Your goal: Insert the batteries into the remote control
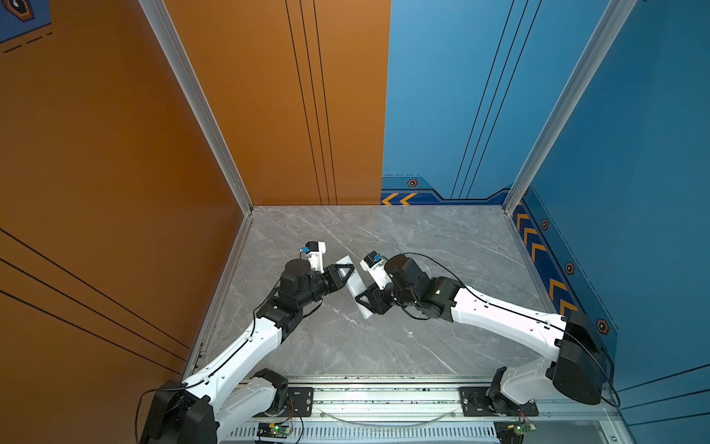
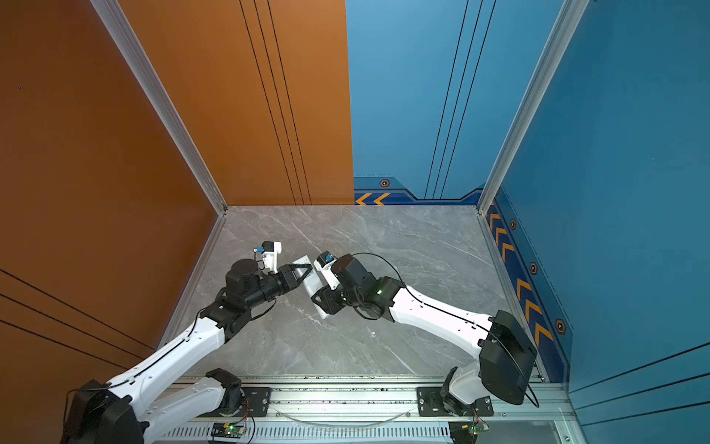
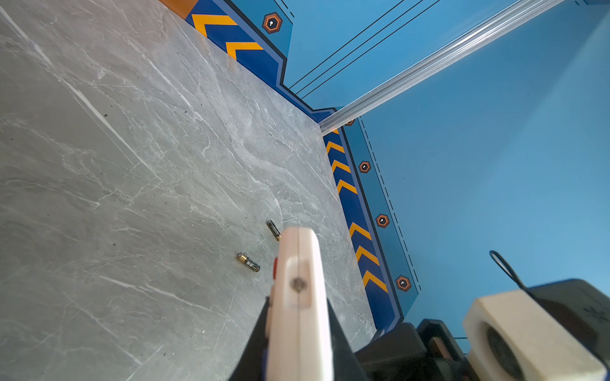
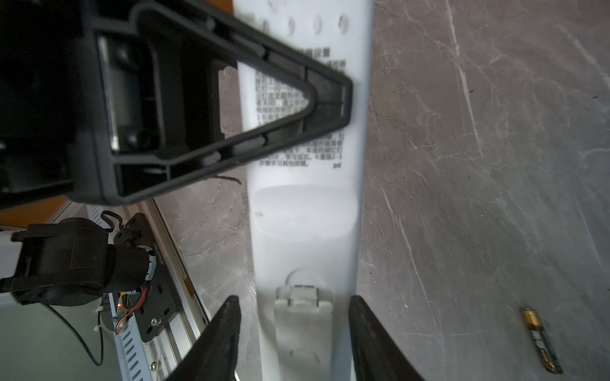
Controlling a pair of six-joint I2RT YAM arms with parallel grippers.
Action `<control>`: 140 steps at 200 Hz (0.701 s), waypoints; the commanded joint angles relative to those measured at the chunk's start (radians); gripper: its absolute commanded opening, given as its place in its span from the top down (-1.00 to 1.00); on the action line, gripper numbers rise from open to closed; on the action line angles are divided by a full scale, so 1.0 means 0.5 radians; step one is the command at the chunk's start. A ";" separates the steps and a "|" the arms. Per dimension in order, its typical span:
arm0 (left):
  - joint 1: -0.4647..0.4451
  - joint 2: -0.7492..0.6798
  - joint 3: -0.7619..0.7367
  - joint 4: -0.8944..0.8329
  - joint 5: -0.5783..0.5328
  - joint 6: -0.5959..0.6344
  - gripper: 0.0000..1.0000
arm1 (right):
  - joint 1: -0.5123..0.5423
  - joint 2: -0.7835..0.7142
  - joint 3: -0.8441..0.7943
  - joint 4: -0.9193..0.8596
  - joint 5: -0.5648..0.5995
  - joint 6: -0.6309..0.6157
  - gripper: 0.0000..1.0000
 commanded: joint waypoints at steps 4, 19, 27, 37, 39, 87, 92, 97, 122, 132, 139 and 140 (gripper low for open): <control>0.006 -0.037 -0.022 0.085 0.076 -0.022 1.00 | 0.022 0.022 0.067 -0.062 0.061 -0.049 0.00; 0.005 -0.043 -0.023 0.085 0.073 -0.024 1.00 | 0.025 0.024 0.069 -0.062 0.063 -0.049 0.04; 0.005 -0.044 -0.019 0.085 0.079 -0.023 1.00 | 0.024 0.022 0.070 -0.062 0.065 -0.049 0.06; 0.007 -0.043 -0.019 0.085 0.083 -0.022 1.00 | 0.023 0.022 0.070 -0.064 0.068 -0.049 0.07; 0.007 -0.045 -0.019 0.084 0.084 -0.023 1.00 | 0.023 0.022 0.069 -0.061 0.068 -0.049 0.07; 0.004 -0.058 -0.016 0.085 0.092 -0.023 1.00 | 0.032 0.027 0.074 -0.063 0.076 -0.051 0.14; 0.003 -0.059 -0.014 0.084 0.090 -0.024 1.00 | 0.034 0.025 0.070 -0.062 0.078 -0.052 0.14; 0.002 -0.059 -0.014 0.086 0.089 -0.023 1.00 | 0.034 0.025 0.068 -0.063 0.080 -0.052 0.15; 0.004 -0.060 -0.022 0.084 0.092 -0.023 1.00 | 0.032 0.019 0.059 -0.057 0.085 -0.053 0.16; 0.003 -0.059 -0.022 0.086 0.091 -0.022 1.00 | 0.033 0.020 0.058 -0.055 0.085 -0.055 0.17; 0.003 -0.059 -0.024 0.085 0.089 -0.023 1.00 | 0.033 0.021 0.057 -0.055 0.088 -0.055 0.17; 0.004 -0.059 -0.023 0.084 0.091 -0.022 1.00 | 0.034 0.020 0.057 -0.056 0.089 -0.054 0.17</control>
